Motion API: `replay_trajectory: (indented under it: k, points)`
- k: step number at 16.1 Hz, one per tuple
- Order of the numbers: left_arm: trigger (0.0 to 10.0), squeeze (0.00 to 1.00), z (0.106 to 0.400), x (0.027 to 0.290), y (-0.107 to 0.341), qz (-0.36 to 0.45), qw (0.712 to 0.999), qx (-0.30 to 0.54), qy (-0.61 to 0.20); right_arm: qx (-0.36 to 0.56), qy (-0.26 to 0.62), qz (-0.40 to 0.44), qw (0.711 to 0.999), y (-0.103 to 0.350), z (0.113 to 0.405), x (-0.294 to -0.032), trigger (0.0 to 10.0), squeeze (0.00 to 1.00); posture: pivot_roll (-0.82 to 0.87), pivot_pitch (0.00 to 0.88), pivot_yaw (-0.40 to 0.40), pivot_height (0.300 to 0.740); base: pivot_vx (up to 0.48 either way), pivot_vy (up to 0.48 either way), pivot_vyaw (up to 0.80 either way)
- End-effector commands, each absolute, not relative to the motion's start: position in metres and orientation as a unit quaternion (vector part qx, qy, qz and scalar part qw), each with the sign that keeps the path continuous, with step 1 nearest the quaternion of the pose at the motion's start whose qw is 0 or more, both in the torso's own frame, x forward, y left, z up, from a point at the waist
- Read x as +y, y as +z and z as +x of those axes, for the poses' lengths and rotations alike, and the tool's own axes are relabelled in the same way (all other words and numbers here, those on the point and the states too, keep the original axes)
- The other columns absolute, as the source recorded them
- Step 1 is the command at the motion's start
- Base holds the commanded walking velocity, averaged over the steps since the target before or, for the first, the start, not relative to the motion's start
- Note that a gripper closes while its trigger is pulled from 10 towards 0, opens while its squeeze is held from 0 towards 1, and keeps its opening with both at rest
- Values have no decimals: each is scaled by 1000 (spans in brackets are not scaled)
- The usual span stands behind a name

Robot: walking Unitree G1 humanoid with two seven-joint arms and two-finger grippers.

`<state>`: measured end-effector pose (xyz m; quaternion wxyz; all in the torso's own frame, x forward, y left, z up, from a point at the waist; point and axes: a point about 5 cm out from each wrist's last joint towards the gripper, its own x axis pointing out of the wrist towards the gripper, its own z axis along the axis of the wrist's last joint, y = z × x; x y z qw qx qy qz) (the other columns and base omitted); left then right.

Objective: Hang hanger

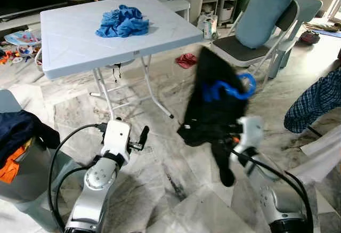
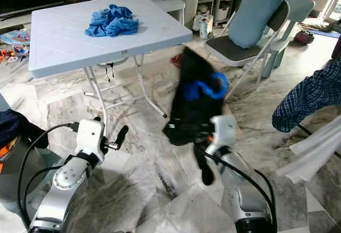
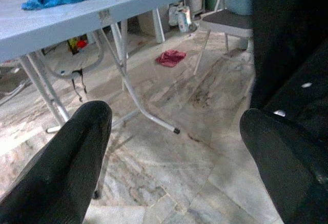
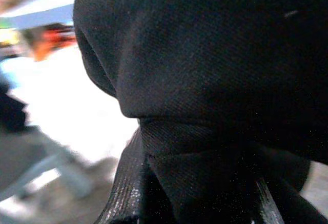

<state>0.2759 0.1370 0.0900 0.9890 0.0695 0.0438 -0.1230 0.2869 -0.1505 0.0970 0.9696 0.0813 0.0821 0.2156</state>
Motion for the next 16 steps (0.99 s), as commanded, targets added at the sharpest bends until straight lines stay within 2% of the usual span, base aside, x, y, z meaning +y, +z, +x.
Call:
replay_trajectory:
  k: [1,3,6,7,14,16]
  points:
    - [10000,0,281,133,94,77,988,32,-130,61,284,87,953,118,288,-136,10000,0,-80,0,13,740,0,0,0]
    - [10000,0,284,128,97,76,987,24,-137,69,333,89,936,125,284,-127,10000,0,-82,0,11,740,0,0,0]
    - [10000,0,291,116,100,77,986,13,-149,90,429,92,894,136,266,-114,10000,0,-100,0,15,740,0,0,0]
    - [10000,0,291,115,100,78,985,13,-150,90,437,94,890,139,264,-115,10000,0,-100,0,15,740,0,0,0]
    - [10000,0,300,119,96,84,987,11,-135,124,526,69,839,158,236,-141,10000,0,-144,0,25,740,0,0,0]
    - [10000,0,301,118,94,84,987,11,-134,135,535,56,832,160,233,-147,10000,0,-157,0,26,740,0,0,0]
